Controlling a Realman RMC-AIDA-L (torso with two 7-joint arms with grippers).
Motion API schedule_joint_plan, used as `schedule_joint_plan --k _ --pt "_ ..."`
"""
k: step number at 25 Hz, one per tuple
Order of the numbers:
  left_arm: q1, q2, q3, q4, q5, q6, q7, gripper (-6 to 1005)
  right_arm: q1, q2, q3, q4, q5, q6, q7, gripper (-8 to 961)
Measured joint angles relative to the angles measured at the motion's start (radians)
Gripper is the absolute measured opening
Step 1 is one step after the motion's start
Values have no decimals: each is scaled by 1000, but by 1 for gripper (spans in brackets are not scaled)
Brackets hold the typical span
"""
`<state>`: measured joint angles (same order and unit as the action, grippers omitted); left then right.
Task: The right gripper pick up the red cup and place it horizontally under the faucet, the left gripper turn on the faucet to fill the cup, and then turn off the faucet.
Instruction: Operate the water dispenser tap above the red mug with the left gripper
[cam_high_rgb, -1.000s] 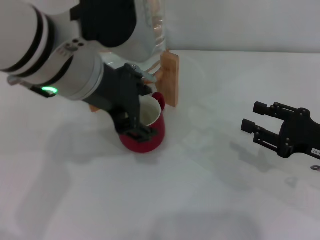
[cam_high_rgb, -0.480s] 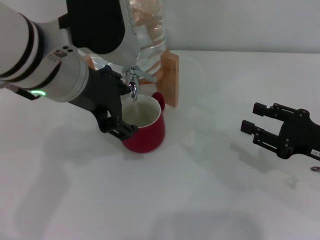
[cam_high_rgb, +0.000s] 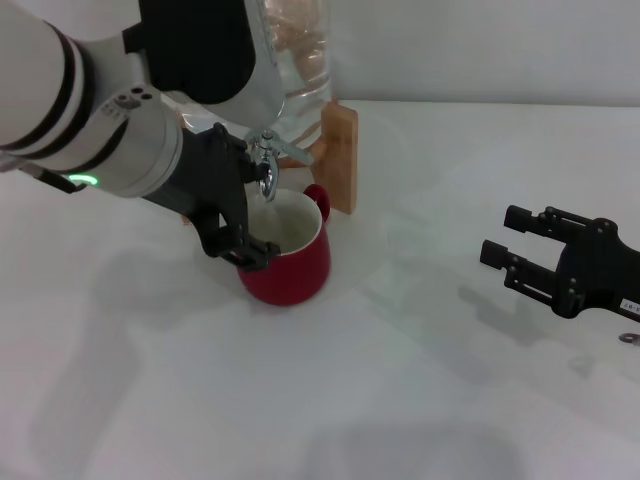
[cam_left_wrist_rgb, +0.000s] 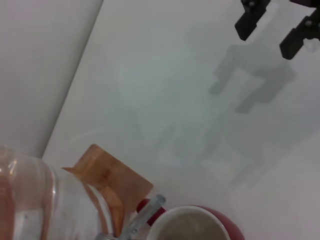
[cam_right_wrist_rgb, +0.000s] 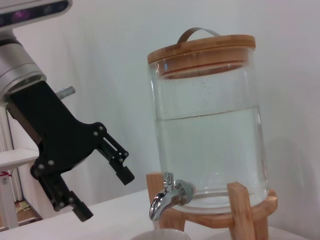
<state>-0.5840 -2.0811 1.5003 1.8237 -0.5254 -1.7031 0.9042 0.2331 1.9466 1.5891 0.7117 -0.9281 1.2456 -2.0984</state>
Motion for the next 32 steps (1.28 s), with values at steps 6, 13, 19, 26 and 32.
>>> schedule_joint_plan --k 6,13,19,26,32 --pt "-12 0 29 -31 26 35 2 816 0 0 1 0 0 -1 0 543" --pt "-37 0 39 -67 38 55 3 816 2 1 2 0 0 -5 0 543" --pt "-66 1 48 -103 40 72 5 816 5 1 3 0 0 -6 0 543" --pt "-84 -1 55 -119 45 77 9 816 3 0 3 0 0 -6 2 543" --pt "-94 -2 81 -126 47 77 5 815 2 -1 3 0 2 -4 2 543"
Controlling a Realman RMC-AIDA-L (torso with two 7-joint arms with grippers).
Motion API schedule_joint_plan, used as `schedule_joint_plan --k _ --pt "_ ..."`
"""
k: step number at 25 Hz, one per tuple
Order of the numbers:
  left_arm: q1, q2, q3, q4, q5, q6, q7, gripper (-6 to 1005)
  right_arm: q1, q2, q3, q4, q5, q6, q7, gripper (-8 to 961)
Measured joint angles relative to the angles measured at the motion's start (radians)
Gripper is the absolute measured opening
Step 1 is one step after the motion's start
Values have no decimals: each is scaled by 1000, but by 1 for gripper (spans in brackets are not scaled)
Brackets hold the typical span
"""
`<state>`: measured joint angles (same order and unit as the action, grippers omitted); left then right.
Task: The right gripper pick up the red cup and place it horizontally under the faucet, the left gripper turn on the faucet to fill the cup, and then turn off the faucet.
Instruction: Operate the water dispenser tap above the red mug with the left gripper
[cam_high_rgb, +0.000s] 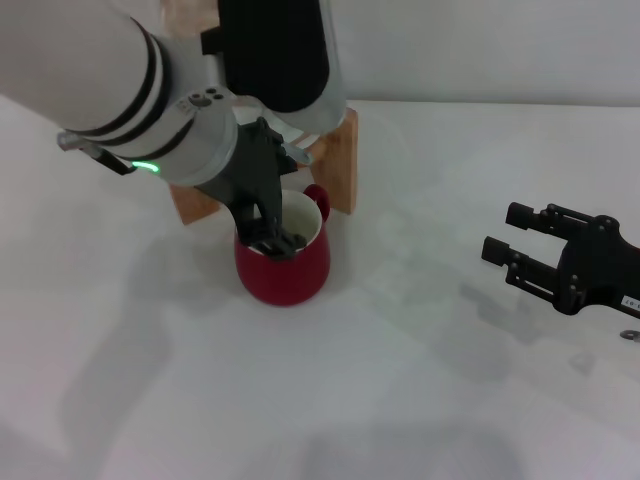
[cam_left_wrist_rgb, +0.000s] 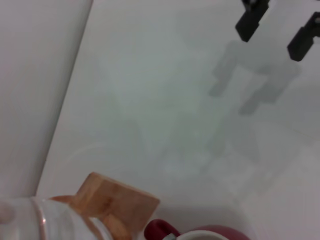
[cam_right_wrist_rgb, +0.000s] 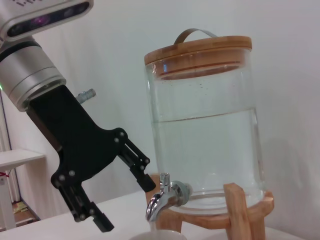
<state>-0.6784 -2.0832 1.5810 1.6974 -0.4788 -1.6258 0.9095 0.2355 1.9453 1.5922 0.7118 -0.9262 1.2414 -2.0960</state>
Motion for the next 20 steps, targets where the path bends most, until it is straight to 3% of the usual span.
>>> schedule_joint_plan --k 20 --pt "-24 0 21 -20 3 16 -3 815 -2 0 0 0 -2 1 -1 543"
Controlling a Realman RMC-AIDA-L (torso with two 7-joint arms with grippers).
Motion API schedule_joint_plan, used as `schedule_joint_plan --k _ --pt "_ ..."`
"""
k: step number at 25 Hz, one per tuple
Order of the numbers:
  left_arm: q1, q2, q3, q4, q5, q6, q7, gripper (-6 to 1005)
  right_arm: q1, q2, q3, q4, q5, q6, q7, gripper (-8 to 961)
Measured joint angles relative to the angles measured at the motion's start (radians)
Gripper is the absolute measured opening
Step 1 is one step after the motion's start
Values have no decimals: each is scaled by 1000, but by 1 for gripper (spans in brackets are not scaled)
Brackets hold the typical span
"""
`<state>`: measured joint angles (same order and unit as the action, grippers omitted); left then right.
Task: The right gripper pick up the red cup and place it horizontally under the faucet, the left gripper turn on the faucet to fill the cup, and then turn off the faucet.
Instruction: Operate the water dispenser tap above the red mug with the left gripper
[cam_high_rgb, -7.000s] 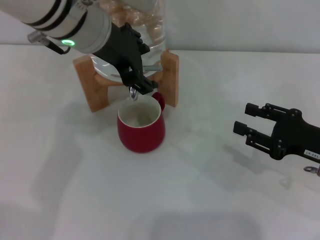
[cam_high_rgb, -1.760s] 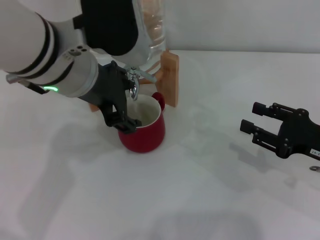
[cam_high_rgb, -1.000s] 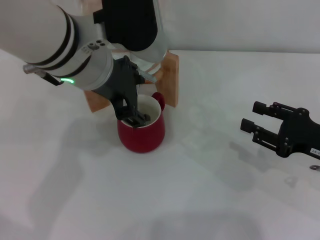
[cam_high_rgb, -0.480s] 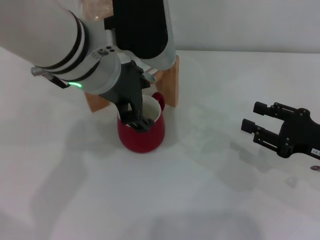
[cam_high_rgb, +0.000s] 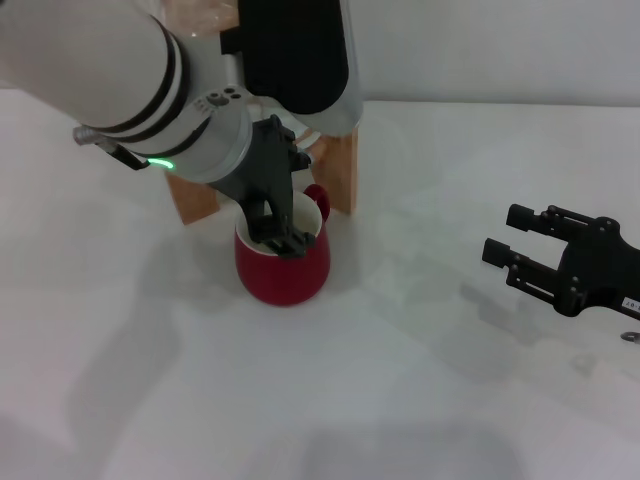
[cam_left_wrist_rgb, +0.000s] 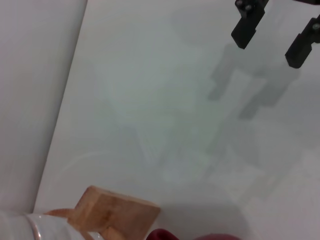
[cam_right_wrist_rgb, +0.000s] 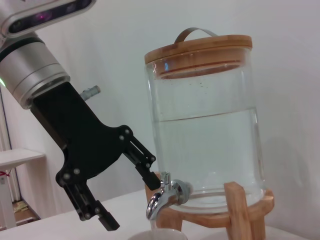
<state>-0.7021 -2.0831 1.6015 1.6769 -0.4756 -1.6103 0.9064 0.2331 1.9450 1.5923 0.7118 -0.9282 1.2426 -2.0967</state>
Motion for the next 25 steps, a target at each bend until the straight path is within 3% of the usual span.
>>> schedule_joint_plan --k 25 --pt "-42 0 5 -50 36 42 1 815 1 1 12 -3 1 -2 -2 543"
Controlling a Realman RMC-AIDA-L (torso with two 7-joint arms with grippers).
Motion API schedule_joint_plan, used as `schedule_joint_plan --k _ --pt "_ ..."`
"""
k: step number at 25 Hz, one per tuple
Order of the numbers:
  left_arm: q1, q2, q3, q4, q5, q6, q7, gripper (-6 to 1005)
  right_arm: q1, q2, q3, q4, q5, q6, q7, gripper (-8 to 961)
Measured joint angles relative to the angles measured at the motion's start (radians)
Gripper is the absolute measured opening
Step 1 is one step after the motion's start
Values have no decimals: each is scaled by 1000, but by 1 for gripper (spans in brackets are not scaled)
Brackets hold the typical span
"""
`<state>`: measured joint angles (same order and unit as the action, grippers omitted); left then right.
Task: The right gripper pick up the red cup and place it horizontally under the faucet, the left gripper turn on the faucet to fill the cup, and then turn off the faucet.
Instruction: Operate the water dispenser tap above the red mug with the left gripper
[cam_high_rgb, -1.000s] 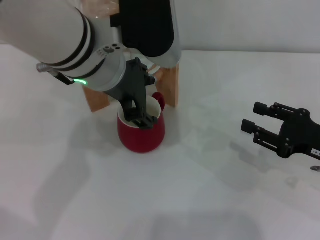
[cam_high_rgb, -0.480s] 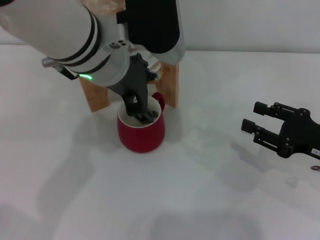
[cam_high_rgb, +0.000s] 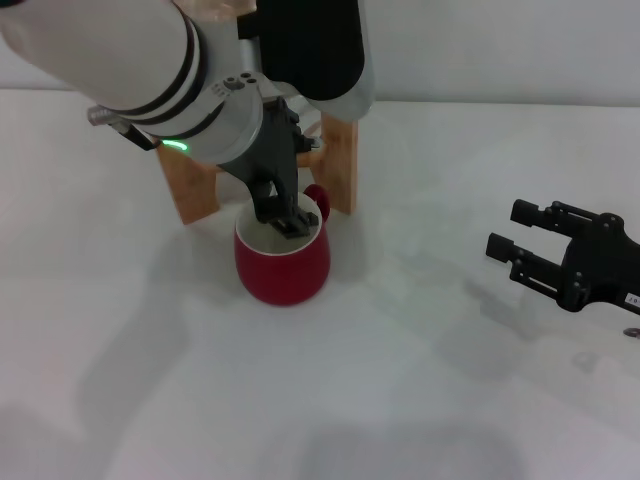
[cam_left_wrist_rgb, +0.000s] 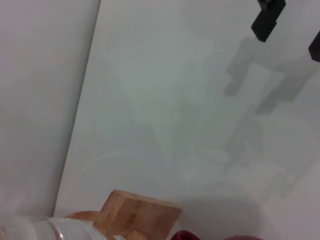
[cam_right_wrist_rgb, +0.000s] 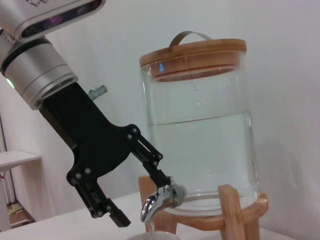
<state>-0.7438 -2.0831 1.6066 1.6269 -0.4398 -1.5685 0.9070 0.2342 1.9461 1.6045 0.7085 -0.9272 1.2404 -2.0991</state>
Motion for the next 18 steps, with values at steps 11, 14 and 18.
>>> schedule_joint_plan --k 11,14,18 --pt "-2 0 21 3 4 8 -11 815 -1 -2 0 -6 -1 5 -1 543" --pt "-2 0 35 11 4 7 -13 815 -2 -3 0 -7 -1 5 -1 543" --pt "-2 0 48 13 4 5 -23 815 -4 -3 0 -8 -1 7 -1 543"
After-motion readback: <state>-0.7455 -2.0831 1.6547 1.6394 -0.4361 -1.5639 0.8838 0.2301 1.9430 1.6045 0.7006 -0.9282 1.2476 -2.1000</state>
